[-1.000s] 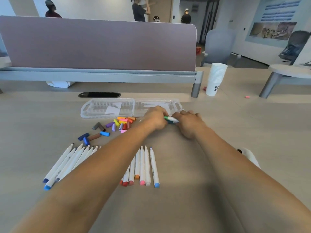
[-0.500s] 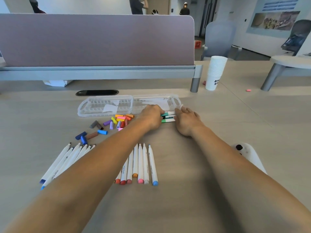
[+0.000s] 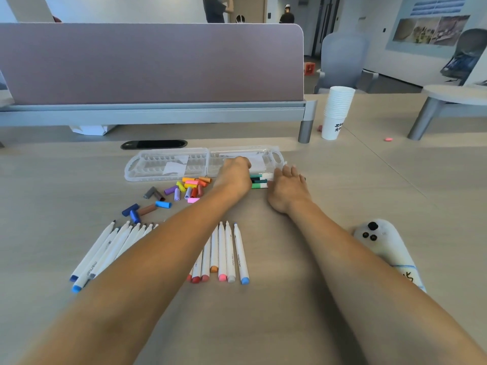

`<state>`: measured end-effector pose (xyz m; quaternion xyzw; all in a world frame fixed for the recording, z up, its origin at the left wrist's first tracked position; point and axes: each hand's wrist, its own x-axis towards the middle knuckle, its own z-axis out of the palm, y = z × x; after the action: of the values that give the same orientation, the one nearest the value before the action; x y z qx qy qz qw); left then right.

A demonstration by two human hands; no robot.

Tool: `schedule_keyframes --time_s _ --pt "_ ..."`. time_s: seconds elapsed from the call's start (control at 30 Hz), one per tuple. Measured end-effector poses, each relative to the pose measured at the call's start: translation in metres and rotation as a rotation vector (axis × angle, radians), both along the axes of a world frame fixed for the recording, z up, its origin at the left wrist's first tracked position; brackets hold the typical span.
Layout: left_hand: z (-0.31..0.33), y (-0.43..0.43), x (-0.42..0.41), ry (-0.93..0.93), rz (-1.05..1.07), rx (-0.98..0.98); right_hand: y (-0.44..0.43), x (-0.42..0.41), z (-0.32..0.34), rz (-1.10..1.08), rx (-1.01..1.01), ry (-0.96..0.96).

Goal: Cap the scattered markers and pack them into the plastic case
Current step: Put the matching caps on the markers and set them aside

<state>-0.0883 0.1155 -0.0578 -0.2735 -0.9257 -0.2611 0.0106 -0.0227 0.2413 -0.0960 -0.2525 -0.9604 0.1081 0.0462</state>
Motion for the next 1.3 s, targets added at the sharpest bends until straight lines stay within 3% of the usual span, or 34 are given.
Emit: schedule_keyframes --time_s 0.17,0.27,0.4,0.5,0.73,0.83,1.0,1.2,1.3 --pt "0.022 -0.045 0.000 -0.002 0.070 0.102 -0.032 0.017 0.017 0.071 -0.019 0.160" --pt "0.025 -0.082 0.006 -0.023 0.069 0.136 -0.064 0.037 0.038 0.123 -0.152 0.197" --pt "0.017 -0.136 0.017 -0.087 0.061 0.151 -0.100 0.067 0.047 0.159 -0.253 0.010" --pt "0.009 -0.172 0.023 -0.112 0.095 0.132 -0.112 0.078 0.043 0.134 -0.197 -0.157" --pt "0.000 -0.189 0.025 -0.110 0.102 0.141 -0.119 0.072 0.040 -0.002 -0.121 -0.072" --pt "0.006 -0.155 0.026 -0.087 0.038 0.099 -0.110 0.060 0.039 -0.045 -0.335 0.071" --pt "0.012 -0.089 0.019 -0.012 -0.016 -0.043 -0.100 0.063 0.034 -0.085 -0.882 0.461" --pt "0.009 -0.039 0.007 0.107 -0.084 -0.317 -0.092 0.061 0.019 -0.097 -0.996 0.558" --pt "0.006 -0.028 0.008 0.135 -0.065 -0.365 -0.090 0.060 0.018 -0.093 -1.046 0.586"
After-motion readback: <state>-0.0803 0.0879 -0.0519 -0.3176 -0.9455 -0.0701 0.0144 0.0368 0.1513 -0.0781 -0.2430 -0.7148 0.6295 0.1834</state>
